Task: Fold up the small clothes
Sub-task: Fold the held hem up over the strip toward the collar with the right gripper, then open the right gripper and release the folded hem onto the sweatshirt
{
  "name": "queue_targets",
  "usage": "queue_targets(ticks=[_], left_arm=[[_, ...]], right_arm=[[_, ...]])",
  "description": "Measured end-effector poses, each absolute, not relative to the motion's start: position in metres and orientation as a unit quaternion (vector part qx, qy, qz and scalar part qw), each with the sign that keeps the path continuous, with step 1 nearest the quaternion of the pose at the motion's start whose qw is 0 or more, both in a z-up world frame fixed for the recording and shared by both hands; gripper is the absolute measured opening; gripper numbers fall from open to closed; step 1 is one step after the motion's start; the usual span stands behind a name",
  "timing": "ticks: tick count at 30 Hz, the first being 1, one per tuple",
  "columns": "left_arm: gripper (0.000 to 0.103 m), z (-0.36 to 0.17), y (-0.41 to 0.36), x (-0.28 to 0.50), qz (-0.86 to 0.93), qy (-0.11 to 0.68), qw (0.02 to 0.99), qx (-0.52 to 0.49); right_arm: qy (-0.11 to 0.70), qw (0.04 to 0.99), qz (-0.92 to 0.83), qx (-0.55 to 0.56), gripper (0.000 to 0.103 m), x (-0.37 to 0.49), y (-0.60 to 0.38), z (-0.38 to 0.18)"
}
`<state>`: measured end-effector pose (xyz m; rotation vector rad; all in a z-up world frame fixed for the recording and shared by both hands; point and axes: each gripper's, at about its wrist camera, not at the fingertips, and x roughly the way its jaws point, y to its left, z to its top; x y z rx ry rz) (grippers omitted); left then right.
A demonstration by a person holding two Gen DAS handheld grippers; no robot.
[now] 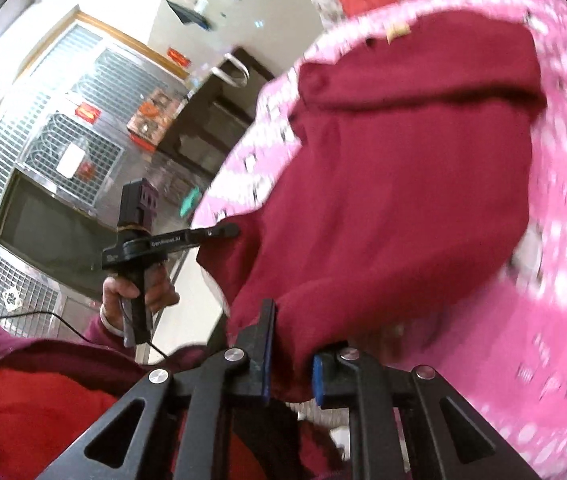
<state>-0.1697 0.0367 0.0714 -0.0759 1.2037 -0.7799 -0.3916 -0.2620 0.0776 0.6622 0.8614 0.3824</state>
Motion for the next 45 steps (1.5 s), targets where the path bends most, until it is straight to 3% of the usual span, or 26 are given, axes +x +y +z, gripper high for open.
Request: queue_targets(ticks=[15, 26, 29, 31, 36, 37, 38, 40, 44, 45], left_arm=[[0.007, 0.144, -0.051, -0.079, -0.381, 0.457, 0.802, -0.051], [0.007, 0.129, -0.139, 0.026, -0.323, 0.453, 0.831, -0.029], [0.007, 0.11, -0.147, 0.048, -0.307, 0.472, 0.826, -0.032], [0.011, 0.102, -0.148, 0.057, -0.304, 0.492, 0.815, -0.041], [0.023, 0.108, -0.141, 0.065, -0.332, 0.499, 0.799, -0.05], [0.024, 0.111, -0.142, 0.062, -0.332, 0.494, 0.802, -0.044], [0.026, 0.114, -0.142, 0.059, -0.331, 0.487, 0.807, -0.035], [0.031, 0.116, -0.143, 0.056, -0.336, 0.483, 0.808, -0.032], [0.046, 0.115, -0.143, 0.051, -0.337, 0.482, 0.808, -0.04], [0.059, 0.117, -0.143, 0.049, -0.333, 0.474, 0.814, -0.035]], right_arm=[[0.29, 0.901, 0.102, 0.307, 0.013, -0.324, -0.362, 0.136], [0.309, 0.89, 0.03, 0.333, 0.012, -0.222, -0.463, 0.122], [0.354, 0.87, 0.03, 0.341, 0.013, -0.19, -0.479, 0.097], [0.385, 0.86, -0.009, 0.335, 0.015, -0.177, -0.49, 0.084], [0.338, 0.859, 0.002, 0.384, 0.027, -0.197, -0.506, 0.097], [0.331, 0.865, -0.004, 0.376, 0.035, -0.203, -0.504, 0.103], [0.323, 0.874, -0.022, 0.362, 0.05, -0.207, -0.503, 0.11], [0.291, 0.892, -0.055, 0.341, 0.057, -0.221, -0.504, 0.125], [0.27, 0.895, -0.02, 0.356, 0.057, -0.23, -0.498, 0.135], [0.28, 0.898, -0.013, 0.339, 0.057, -0.226, -0.488, 0.136]])
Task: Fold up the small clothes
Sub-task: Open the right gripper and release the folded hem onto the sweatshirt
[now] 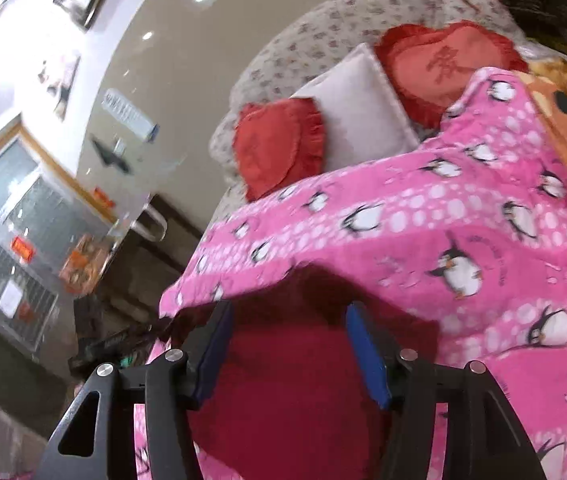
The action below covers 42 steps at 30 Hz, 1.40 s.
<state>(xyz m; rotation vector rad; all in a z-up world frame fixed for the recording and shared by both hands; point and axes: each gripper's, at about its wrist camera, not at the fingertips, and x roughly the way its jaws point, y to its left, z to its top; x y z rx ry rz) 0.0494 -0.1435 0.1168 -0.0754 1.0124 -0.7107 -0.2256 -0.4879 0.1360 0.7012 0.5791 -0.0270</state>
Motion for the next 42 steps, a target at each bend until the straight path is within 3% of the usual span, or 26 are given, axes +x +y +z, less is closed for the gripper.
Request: queue_targets(ticks=[2, 3, 12, 15, 20, 28, 38, 42], left_arm=[[0.078, 0.123, -0.143, 0.046, -0.316, 0.439, 0.84, -0.03], [0.079, 0.125, -0.142, 0.045, -0.315, 0.43, 0.845, -0.037], [0.079, 0.082, -0.179, 0.07, -0.266, 0.476, 0.838, 0.017], [0.079, 0.06, -0.181, 0.092, -0.241, 0.506, 0.828, 0.008], [0.079, 0.057, -0.169, 0.098, -0.245, 0.518, 0.819, -0.02], [0.079, 0.093, -0.113, 0.058, -0.263, 0.491, 0.829, -0.047], [0.079, 0.069, -0.07, -0.012, -0.256, 0.498, 0.829, 0.003], [0.079, 0.059, -0.067, -0.027, -0.243, 0.493, 0.835, 0.024]], right_arm=[[0.302, 0.904, -0.006, 0.302, 0.051, -0.212, -0.471, 0.134], [0.313, 0.906, -0.003, 0.286, 0.05, -0.203, -0.463, 0.131], [0.375, 0.89, -0.131, 0.222, 0.049, -0.143, -0.479, 0.079], [0.383, 0.875, -0.154, 0.252, 0.052, -0.141, -0.5, 0.061], [0.38, 0.88, -0.148, 0.246, 0.053, -0.161, -0.497, 0.077], [0.364, 0.905, -0.081, 0.205, 0.053, -0.21, -0.439, 0.117], [0.458, 0.863, -0.091, 0.192, 0.054, -0.228, -0.413, 0.055], [0.448, 0.867, -0.089, 0.198, 0.054, -0.229, -0.404, 0.073]])
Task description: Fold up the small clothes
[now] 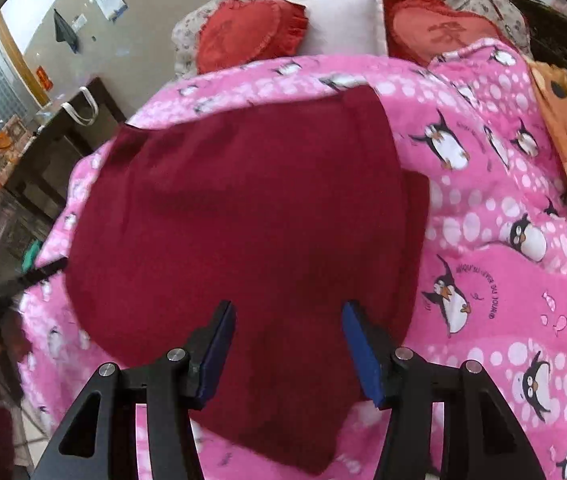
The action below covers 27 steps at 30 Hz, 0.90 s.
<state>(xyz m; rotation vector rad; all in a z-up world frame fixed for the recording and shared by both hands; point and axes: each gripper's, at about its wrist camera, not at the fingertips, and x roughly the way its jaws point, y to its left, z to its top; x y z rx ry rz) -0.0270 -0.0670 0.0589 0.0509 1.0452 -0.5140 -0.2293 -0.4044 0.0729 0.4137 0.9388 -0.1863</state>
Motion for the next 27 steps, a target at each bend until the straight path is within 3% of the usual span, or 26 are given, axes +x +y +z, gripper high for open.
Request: queue_targets(ticks=[5, 15, 19, 27], left_arm=[[0.079, 0.056, -0.061, -0.032, -0.24, 0.491, 0.837, 0.02], [0.079, 0.062, -0.052, -0.025, -0.234, 0.483, 0.843, 0.011], [0.079, 0.061, -0.051, -0.02, -0.233, 0.485, 0.843, 0.011], [0.079, 0.056, -0.051, -0.011, -0.241, 0.489, 0.838, -0.002]], right_arm=[[0.439, 0.877, -0.06, 0.185, 0.064, -0.229, -0.376, 0.094], [0.472, 0.866, -0.011, 0.164, 0.064, -0.185, -0.329, 0.072], [0.525, 0.833, 0.001, 0.172, 0.065, -0.165, -0.321, 0.041], [0.496, 0.857, 0.031, 0.138, 0.066, -0.142, -0.297, 0.077]])
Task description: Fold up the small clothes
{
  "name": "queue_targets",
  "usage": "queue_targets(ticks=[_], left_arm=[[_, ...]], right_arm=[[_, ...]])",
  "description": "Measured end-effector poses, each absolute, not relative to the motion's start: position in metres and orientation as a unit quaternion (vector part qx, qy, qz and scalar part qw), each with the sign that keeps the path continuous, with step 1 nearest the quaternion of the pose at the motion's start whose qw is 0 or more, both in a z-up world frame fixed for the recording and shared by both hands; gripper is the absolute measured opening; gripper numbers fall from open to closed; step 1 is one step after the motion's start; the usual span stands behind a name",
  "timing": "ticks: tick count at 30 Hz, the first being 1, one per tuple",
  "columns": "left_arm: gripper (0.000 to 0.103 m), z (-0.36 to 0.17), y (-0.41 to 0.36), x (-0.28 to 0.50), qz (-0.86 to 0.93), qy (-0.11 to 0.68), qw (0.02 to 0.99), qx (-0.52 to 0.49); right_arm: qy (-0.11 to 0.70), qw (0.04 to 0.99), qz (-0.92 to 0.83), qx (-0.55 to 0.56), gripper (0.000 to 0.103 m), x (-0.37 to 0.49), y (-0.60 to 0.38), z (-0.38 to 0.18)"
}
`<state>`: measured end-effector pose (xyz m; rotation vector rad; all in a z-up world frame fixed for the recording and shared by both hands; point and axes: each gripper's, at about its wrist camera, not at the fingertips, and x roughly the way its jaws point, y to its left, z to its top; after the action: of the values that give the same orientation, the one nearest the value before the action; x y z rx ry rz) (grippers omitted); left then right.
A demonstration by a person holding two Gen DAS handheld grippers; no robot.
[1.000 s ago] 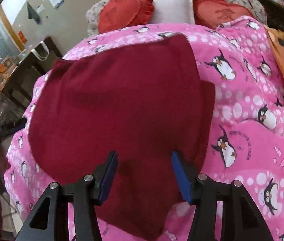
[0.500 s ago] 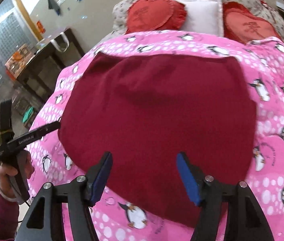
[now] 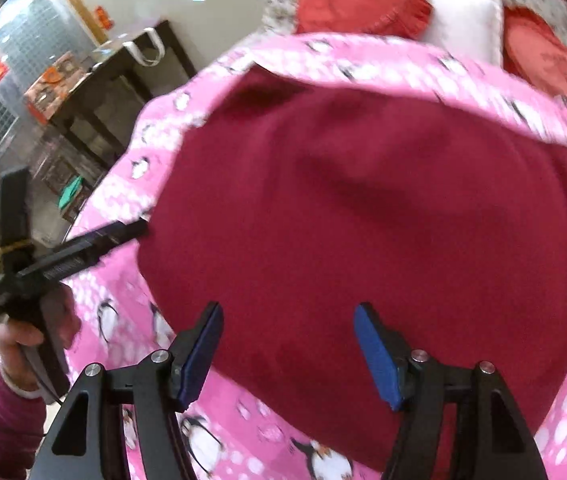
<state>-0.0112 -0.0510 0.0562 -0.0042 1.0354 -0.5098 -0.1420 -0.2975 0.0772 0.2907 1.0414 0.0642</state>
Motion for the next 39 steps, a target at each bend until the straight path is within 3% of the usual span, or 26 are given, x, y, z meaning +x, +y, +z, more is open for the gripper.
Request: queue_targets(ticks=[10, 18, 22, 24, 26, 28, 35, 39], left_arm=[[0.079, 0.039, -0.052, 0.002, -0.257, 0.506, 0.822, -0.043], [0.079, 0.028, -0.05, 0.012, -0.272, 0.512, 0.811, -0.079], [0.079, 0.025, -0.051, 0.01, -0.278, 0.503, 0.814, -0.082], [0.079, 0.025, -0.051, 0.01, -0.282, 0.5, 0.814, -0.085], [0.079, 0.023, -0.053, 0.009, -0.285, 0.499, 0.814, -0.086], [0.079, 0.023, -0.052, 0.009, -0.292, 0.497, 0.812, -0.09], [0.079, 0.019, -0.045, 0.005, -0.293, 0.49, 0.816, -0.092], [0.068, 0.022, -0.047, 0.004, -0.297, 0.492, 0.814, -0.087]], right_arm=[[0.452, 0.883, 0.12, 0.034, 0.066, -0.044, -0.233, 0.118], [0.484, 0.861, 0.146, -0.055, 0.064, 0.039, -0.192, 0.107], [0.519, 0.836, 0.146, -0.101, 0.057, 0.068, -0.178, 0.079], [0.532, 0.825, 0.147, -0.123, 0.048, 0.076, -0.174, 0.064], [0.536, 0.816, 0.133, -0.168, 0.018, 0.074, -0.17, 0.056], [0.534, 0.814, 0.126, -0.189, 0.012, 0.071, -0.171, 0.054], [0.526, 0.836, 0.08, -0.133, 0.008, 0.087, -0.19, 0.055], [0.513, 0.847, 0.07, -0.116, 0.008, 0.082, -0.186, 0.056]])
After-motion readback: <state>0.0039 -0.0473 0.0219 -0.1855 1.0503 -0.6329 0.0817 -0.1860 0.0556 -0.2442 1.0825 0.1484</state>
